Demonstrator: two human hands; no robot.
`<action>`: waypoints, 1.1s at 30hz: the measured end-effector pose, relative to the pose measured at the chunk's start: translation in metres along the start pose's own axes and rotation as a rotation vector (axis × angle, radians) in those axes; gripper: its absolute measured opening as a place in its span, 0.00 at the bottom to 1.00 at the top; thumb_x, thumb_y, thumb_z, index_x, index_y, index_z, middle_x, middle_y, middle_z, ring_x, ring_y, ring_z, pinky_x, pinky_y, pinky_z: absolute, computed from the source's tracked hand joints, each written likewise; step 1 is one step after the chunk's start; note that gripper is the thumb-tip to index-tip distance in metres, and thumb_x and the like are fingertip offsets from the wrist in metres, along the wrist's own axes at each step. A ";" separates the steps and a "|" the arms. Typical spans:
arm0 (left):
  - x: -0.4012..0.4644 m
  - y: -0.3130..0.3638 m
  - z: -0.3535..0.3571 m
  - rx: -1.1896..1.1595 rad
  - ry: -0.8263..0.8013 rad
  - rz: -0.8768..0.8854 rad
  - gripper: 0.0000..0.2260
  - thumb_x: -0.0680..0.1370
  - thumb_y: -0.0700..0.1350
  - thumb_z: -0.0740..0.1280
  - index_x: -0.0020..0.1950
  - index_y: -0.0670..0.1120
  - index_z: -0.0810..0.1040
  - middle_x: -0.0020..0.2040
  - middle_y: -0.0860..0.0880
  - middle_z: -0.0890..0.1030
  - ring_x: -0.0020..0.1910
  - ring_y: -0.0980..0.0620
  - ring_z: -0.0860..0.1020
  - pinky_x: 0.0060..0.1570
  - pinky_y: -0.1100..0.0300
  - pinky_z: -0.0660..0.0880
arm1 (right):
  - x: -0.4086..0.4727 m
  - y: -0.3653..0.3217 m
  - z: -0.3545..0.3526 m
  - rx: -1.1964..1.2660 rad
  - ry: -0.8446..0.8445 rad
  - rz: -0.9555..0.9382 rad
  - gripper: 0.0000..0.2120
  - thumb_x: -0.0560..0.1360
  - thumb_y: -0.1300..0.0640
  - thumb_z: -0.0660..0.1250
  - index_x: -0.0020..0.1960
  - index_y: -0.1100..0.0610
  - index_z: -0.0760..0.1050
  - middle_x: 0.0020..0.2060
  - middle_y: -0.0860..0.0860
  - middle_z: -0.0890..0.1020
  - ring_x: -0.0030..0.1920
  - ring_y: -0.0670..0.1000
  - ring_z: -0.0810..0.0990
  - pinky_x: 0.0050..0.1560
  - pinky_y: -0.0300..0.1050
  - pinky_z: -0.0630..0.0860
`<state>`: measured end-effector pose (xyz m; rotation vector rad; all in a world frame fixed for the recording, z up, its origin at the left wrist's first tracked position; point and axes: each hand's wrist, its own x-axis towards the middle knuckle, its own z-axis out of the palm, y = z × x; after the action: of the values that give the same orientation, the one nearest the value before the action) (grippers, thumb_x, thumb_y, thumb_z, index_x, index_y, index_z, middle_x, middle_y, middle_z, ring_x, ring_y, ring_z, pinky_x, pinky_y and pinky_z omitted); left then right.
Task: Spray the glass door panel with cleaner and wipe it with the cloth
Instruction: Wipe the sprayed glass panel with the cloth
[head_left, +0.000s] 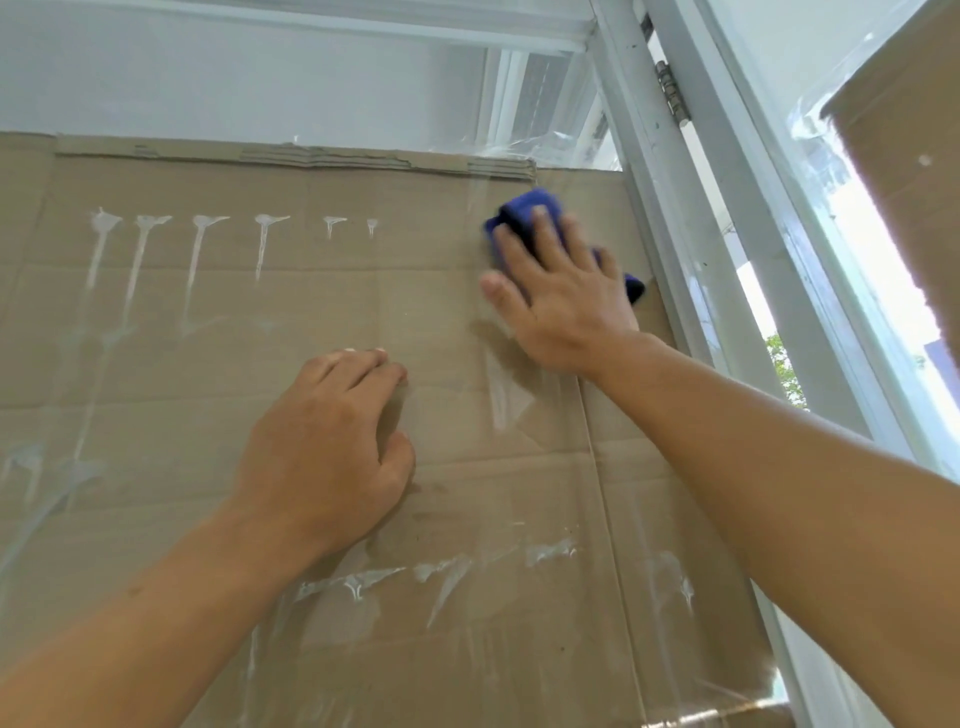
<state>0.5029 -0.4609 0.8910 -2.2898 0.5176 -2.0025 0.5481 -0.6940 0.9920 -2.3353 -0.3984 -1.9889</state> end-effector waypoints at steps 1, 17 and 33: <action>0.000 0.001 0.000 -0.005 -0.002 -0.008 0.23 0.70 0.51 0.63 0.64 0.46 0.78 0.65 0.49 0.78 0.65 0.46 0.72 0.61 0.53 0.72 | -0.008 -0.002 0.002 -0.055 -0.002 -0.184 0.33 0.80 0.30 0.37 0.82 0.39 0.47 0.83 0.50 0.46 0.82 0.54 0.42 0.79 0.61 0.45; -0.004 0.009 -0.007 -0.126 -0.074 -0.095 0.29 0.77 0.59 0.53 0.75 0.48 0.66 0.73 0.51 0.70 0.76 0.51 0.61 0.70 0.56 0.61 | -0.041 0.002 0.018 -0.107 0.040 -0.399 0.28 0.83 0.35 0.42 0.80 0.39 0.56 0.82 0.48 0.55 0.82 0.51 0.49 0.79 0.55 0.48; -0.005 0.014 -0.009 -0.072 -0.243 -0.083 0.27 0.82 0.59 0.50 0.77 0.48 0.61 0.81 0.49 0.54 0.80 0.50 0.47 0.77 0.54 0.48 | -0.091 0.010 0.022 -0.043 0.061 0.062 0.32 0.81 0.32 0.36 0.82 0.42 0.50 0.83 0.52 0.49 0.82 0.53 0.44 0.79 0.63 0.38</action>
<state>0.4901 -0.4709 0.8837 -2.5903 0.4894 -1.7284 0.5588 -0.7143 0.9004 -2.2754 -0.2801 -2.0540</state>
